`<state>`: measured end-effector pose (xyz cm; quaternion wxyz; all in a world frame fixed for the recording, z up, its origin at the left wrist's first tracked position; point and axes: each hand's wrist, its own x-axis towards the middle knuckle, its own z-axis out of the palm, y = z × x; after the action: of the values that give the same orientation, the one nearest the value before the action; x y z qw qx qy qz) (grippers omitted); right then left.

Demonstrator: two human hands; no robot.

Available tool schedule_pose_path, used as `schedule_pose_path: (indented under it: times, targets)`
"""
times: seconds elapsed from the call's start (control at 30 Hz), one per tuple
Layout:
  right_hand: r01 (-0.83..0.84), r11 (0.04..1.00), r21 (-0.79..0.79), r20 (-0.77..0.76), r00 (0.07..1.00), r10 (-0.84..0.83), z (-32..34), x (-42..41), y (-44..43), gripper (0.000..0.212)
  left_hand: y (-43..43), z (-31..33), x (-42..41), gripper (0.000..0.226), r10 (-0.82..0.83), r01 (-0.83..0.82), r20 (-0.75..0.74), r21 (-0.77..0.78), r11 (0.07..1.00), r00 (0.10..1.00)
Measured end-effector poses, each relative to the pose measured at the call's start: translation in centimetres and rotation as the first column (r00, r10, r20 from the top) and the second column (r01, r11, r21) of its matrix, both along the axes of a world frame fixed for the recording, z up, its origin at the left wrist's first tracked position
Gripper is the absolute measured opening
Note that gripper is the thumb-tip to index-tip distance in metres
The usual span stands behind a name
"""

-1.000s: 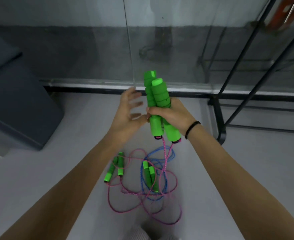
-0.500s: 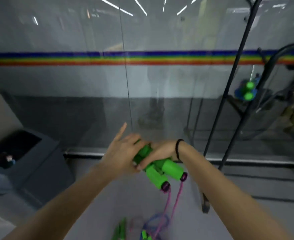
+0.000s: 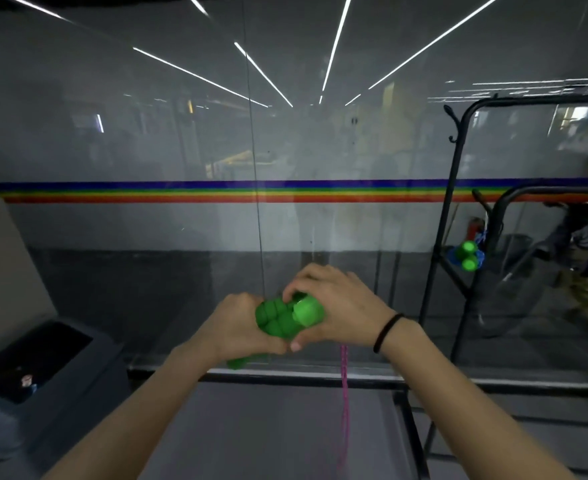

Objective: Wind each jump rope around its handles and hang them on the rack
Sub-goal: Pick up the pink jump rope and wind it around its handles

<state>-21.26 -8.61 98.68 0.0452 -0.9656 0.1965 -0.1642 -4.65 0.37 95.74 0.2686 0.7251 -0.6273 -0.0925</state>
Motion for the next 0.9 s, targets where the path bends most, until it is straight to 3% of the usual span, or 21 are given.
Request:
schedule_pose_path:
  times: [0.13,0.3,0.4,0.43,0.5,0.57,0.6,0.7,0.77,0.8,0.83,0.9]
  targets:
    - [-0.091,0.995,0.033,0.093,0.992,0.088,0.7,-0.1,-1.2,0.044,0.2,0.0,0.1,0.033,0.003,0.001,-0.216,0.019,1.000,0.976]
    - [-0.155,0.978,0.142,0.148,0.980,0.134,1.7,-0.7,-3.0,0.040,0.7,0.0,0.5,0.040,-0.050,0.071,-0.414,0.036,0.997,0.909]
    - [-0.226,0.931,0.285,0.368,0.923,0.112,1.1,-0.5,-3.3,0.052,1.1,0.4,0.4,0.022,-0.069,0.093,-0.493,0.024,0.995,0.867]
    - [-0.291,0.867,0.405,0.489,0.870,0.064,0.5,-0.7,-3.4,0.060,1.2,0.6,0.5,0.018,-0.070,0.093,-0.513,0.019,0.995,0.856]
    - [-0.434,0.647,0.626,0.613,0.787,-0.065,-1.2,-1.0,-3.6,0.077,1.6,0.9,0.5,0.018,-0.082,0.108,-0.557,0.014,0.994,0.827]
    - [-0.494,0.365,0.789,0.570,0.810,-0.139,-4.1,-0.7,-3.3,0.089,2.0,1.2,0.5,0.019,-0.085,0.116,-0.592,0.016,0.993,0.801]
    - [-0.500,0.282,0.819,0.549,0.825,-0.134,-5.6,-0.3,-3.0,0.089,2.1,1.4,0.5,0.019,-0.073,0.102,-0.602,0.014,0.995,0.795]
    - [-0.529,0.188,0.828,0.559,0.742,-0.370,-9.4,0.9,-1.7,0.077,2.3,2.0,1.1,0.017,-0.022,0.011,-0.669,-0.020,1.000,0.743]
    - [-0.440,0.301,0.846,0.533,0.683,-0.500,-11.5,1.2,-0.5,0.068,2.5,2.4,1.9,0.017,0.011,-0.061,-0.705,-0.046,0.997,0.709]
    - [-0.348,0.407,0.845,0.525,0.685,-0.504,-12.3,1.2,0.3,0.062,2.6,2.6,2.3,0.018,0.032,-0.097,-0.704,-0.052,0.994,0.710]
    - [-0.229,0.539,0.811,0.514,0.720,-0.467,-12.7,1.0,1.1,0.057,2.6,2.8,2.7,0.019,0.061,-0.134,-0.687,-0.053,0.990,0.724]
    - [-0.025,0.787,0.616,0.354,0.901,-0.249,-11.9,0.7,2.8,0.048,2.6,2.6,3.4,0.017,0.138,-0.209,-0.606,-0.047,0.977,0.784]
